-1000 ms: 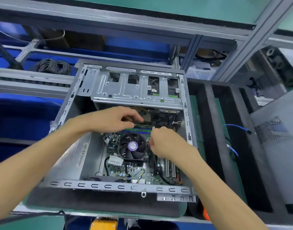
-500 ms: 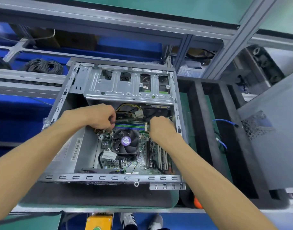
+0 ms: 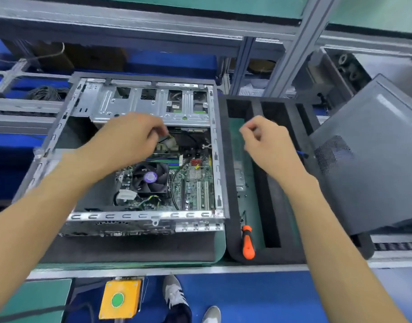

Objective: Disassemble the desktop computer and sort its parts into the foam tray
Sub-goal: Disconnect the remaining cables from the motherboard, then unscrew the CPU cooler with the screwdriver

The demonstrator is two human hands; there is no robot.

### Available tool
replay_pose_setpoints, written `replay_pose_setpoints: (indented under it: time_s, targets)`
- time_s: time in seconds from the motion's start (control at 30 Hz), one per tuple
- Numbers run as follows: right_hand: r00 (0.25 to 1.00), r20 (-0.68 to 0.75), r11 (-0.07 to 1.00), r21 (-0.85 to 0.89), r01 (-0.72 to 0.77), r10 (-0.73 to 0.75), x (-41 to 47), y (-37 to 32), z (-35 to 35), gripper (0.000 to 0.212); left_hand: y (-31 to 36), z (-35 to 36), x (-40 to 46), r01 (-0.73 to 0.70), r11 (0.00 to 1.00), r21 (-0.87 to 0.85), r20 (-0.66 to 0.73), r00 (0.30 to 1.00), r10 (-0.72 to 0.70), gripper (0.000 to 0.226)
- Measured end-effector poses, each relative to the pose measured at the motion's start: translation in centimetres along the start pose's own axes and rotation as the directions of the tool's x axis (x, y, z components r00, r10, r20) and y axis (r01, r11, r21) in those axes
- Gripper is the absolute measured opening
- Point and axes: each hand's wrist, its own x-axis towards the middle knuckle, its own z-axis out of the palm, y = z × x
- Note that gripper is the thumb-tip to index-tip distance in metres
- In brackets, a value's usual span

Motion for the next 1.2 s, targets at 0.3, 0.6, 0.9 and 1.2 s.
replay_pose_setpoints:
  time_s: [0.3,0.6,0.9,1.2]
  targets:
    - [0.676,0.466,0.821,-0.322,-0.472,0.572,-11.3,8.8,3.8,0.043,10.3,4.6,-1.1,-0.073,0.919,-0.388,0.084,0.990,0.114,0.016]
    - [0.618,0.545,0.804,-0.203,-0.558,0.567,-13.3,10.2,5.7,0.030,10.8,5.6,-3.2,0.009,0.914,-0.406,0.015,1.000,-0.003,0.019]
    - [0.913,-0.009,0.912,0.059,-0.406,0.407,-10.1,8.9,-1.5,0.022,7.6,4.3,-4.8,0.153,0.890,-0.429,0.006,0.986,-0.166,0.020]
    - [0.856,-0.503,0.738,0.534,0.413,-0.116,-5.8,-5.2,-8.6,0.016,1.6,2.1,-5.0,0.235,0.864,-0.445,-0.027,0.961,-0.275,0.027]
